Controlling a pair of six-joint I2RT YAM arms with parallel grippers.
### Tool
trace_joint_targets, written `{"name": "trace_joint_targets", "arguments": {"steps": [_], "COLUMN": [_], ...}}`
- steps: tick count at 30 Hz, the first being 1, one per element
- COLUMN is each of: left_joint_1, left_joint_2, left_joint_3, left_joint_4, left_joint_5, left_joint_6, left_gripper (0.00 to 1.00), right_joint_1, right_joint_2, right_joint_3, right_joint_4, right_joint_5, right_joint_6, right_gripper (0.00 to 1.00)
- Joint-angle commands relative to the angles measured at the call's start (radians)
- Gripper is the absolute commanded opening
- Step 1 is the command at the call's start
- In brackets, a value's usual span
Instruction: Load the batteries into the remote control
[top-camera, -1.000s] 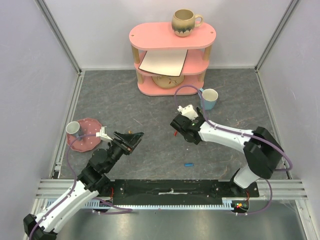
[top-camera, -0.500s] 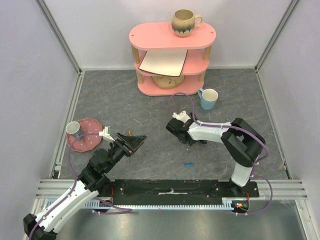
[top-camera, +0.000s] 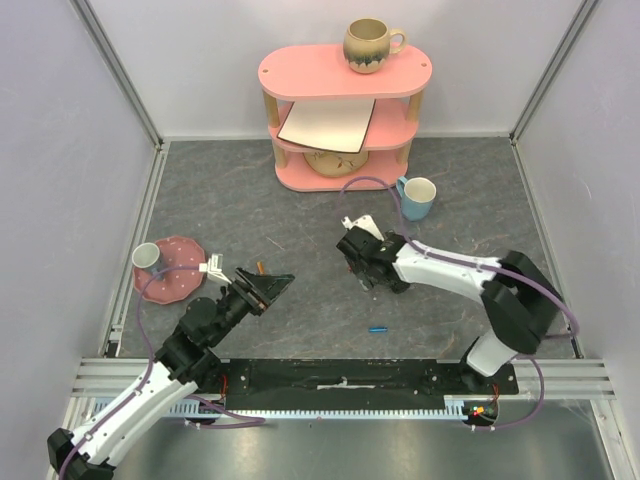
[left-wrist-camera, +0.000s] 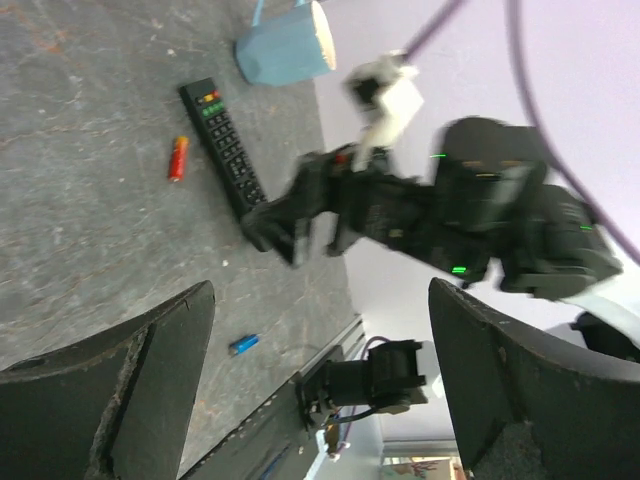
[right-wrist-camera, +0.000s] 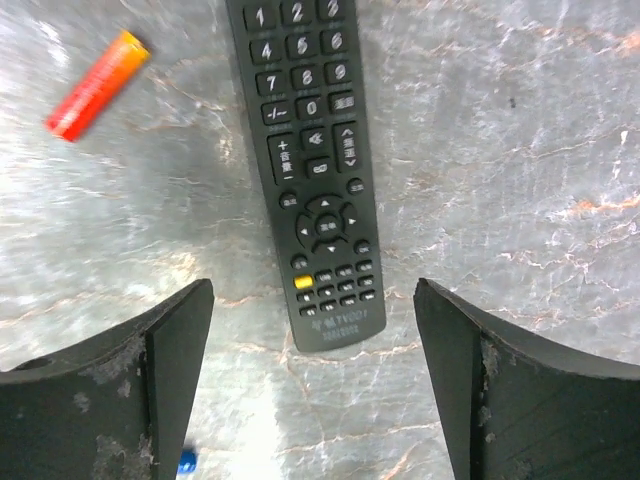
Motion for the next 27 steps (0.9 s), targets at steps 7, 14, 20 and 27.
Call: {"name": "trace_joint_targets", "arguments": {"steps": [7,14,20,27], "left_joint_1": [0.002,0.003,0.002,0.002], "left_joint_2": [0.136,0.470,0.633,0.535], "left_joint_3": [0.175,0.368,0.468,0.381], "left_joint_4": [-0.334,-0.528,-0.530,-0.342], "left_joint_5": [-0.170,-0.258,-0.217,-0.129], "left_joint_6": [0.138,0.146,0.196,0.278], "left_gripper": [0.99,0.99,0.99,0.84], "right_joint_1": [-0.009,-0.012,-0.014,-0.014], "right_joint_2": [-0.512,-0.840,-0.960,-0.908], "right_joint_3": [-0.108,-0.401,-0.515,-0.474], "right_joint_4": [0.163,0.369,0.444,0.406], "right_joint_5": [0.115,0.252,0.209,0.201], "right_joint_6": [0.057,0.170,0.167,0.188], "right_gripper": [0.95,0.98,0.98,0.98]}}
